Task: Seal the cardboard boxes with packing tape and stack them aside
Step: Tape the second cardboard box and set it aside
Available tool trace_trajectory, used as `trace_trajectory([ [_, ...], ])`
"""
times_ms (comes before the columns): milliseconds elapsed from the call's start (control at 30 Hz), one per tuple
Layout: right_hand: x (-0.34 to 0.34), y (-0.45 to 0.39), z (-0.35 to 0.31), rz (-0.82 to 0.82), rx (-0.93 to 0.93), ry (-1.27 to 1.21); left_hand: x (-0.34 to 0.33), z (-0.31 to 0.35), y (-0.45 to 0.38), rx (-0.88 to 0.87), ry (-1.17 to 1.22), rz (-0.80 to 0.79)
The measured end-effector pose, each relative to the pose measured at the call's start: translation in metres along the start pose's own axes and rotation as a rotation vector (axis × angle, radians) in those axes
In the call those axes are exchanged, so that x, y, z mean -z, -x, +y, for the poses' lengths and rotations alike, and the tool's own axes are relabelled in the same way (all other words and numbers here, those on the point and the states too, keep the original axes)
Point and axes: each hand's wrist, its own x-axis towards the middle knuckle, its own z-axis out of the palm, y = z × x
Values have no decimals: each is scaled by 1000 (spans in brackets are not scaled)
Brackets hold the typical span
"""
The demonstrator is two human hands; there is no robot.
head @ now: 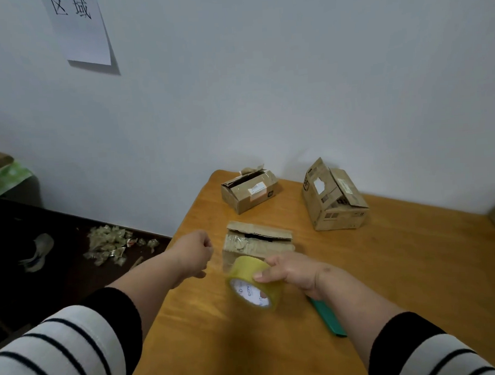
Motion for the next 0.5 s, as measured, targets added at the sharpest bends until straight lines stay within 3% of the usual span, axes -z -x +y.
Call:
trace_trajectory([
  [133, 9, -7, -3, 133, 59, 417, -8, -4, -4, 10, 3, 61],
  [233, 16, -5, 8, 226, 9, 504, -5, 1, -8, -8, 31, 89],
  [400, 37, -3, 7, 118, -30, 282, 6, -1, -17, 41, 160, 65],
  [500, 51, 0, 11, 119, -7, -154, 16, -14, -24, 117, 310, 45],
])
